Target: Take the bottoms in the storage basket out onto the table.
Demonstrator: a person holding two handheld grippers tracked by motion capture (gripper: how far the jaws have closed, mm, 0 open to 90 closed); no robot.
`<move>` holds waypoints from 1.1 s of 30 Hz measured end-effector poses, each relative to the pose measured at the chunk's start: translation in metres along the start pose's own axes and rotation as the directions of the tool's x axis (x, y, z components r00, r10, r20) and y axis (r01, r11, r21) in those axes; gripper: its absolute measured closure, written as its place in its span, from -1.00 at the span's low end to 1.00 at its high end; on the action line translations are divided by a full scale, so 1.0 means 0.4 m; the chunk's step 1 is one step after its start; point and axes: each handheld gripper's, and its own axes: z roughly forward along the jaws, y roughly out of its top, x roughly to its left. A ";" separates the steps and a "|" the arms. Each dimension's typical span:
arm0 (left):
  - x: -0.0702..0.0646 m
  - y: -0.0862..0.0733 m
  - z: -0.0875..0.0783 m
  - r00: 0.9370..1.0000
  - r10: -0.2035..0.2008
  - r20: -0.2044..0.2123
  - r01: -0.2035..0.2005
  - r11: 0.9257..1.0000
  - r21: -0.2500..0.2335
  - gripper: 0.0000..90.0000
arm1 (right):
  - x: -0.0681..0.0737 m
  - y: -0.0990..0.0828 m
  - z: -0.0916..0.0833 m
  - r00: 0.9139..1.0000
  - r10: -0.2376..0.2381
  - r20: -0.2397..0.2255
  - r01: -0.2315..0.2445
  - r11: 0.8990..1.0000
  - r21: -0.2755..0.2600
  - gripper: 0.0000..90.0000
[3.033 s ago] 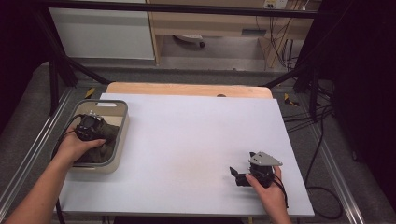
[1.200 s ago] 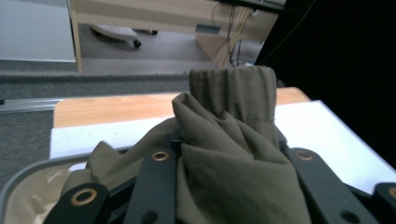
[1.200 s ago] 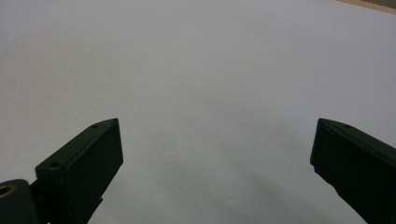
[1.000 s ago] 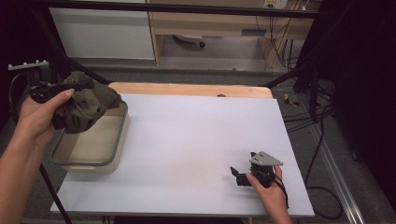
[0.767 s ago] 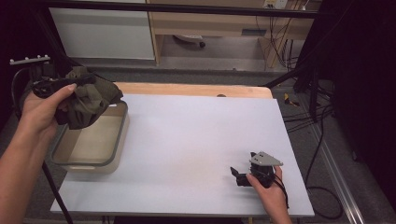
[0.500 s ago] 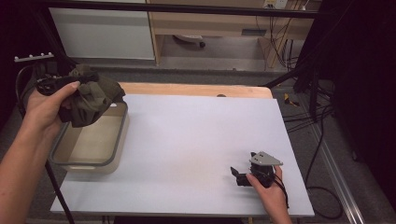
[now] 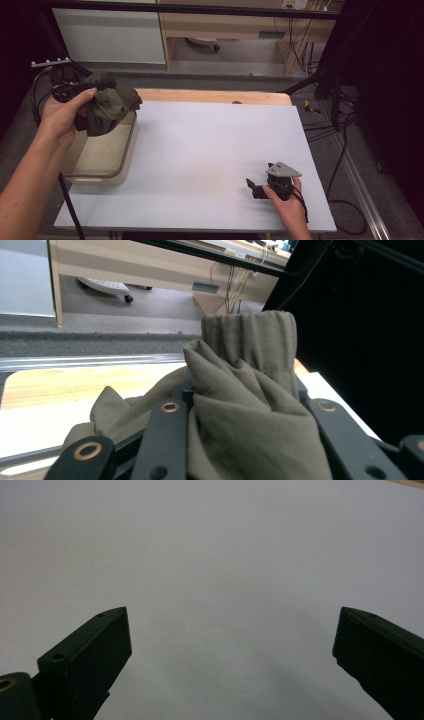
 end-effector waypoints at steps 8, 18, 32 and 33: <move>-0.038 -0.008 0.061 1.000 0.001 0.026 -0.001 1.000 0.011 0.46 | 0.001 0.003 0.013 1.000 0.009 0.004 -0.009 1.000 0.012 -0.94; -0.097 -0.030 0.146 0.997 0.022 0.069 -0.025 0.998 0.050 0.46 | 0.003 0.008 0.028 1.000 0.017 -0.003 -0.017 1.000 0.010 -0.94; -0.174 -0.063 0.260 0.996 0.055 0.068 -0.060 0.996 0.073 0.45 | 0.001 0.013 0.035 0.999 0.040 0.000 -0.040 0.999 0.003 -0.93; -0.177 -0.066 0.267 0.996 0.056 0.067 -0.061 0.995 0.074 0.45 | 0.001 0.014 0.036 0.999 0.042 -0.002 -0.042 0.999 0.002 -0.93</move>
